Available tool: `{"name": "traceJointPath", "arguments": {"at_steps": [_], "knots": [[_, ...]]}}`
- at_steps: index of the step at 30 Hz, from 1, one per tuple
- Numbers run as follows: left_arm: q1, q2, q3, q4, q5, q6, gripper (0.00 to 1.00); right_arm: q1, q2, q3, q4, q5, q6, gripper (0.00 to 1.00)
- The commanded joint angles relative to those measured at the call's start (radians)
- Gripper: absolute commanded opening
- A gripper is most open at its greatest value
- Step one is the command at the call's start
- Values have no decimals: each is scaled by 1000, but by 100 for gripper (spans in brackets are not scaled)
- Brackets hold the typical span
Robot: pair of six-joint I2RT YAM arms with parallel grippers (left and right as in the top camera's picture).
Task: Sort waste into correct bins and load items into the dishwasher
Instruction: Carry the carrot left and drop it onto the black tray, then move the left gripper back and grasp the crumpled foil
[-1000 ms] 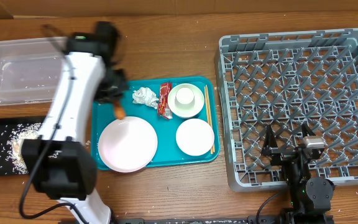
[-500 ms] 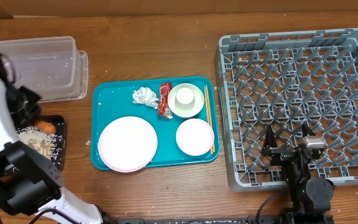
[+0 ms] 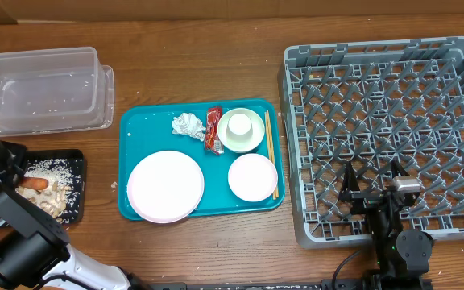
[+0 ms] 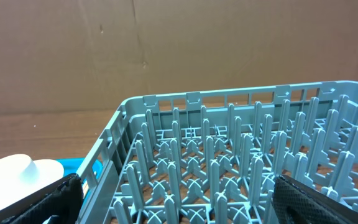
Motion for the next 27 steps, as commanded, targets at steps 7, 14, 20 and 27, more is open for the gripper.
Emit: {"name": "traceJointPath", "arguments": {"at_steps": [7, 14, 20, 27], "knots": [[-2, -2, -118, 136, 64, -21, 10, 0, -2, -10, 5, 2, -7, 100], [-2, -1, -130, 159, 64, -21, 28, 0, -2, -10, 5, 2, -7, 100], [-2, -1, -132, 159, 81, -21, 36, 0, -2, -10, 5, 3, -7, 100], [-2, -2, -124, 153, 212, 43, 33, 0, -2, -10, 5, 2, -7, 100]]}}
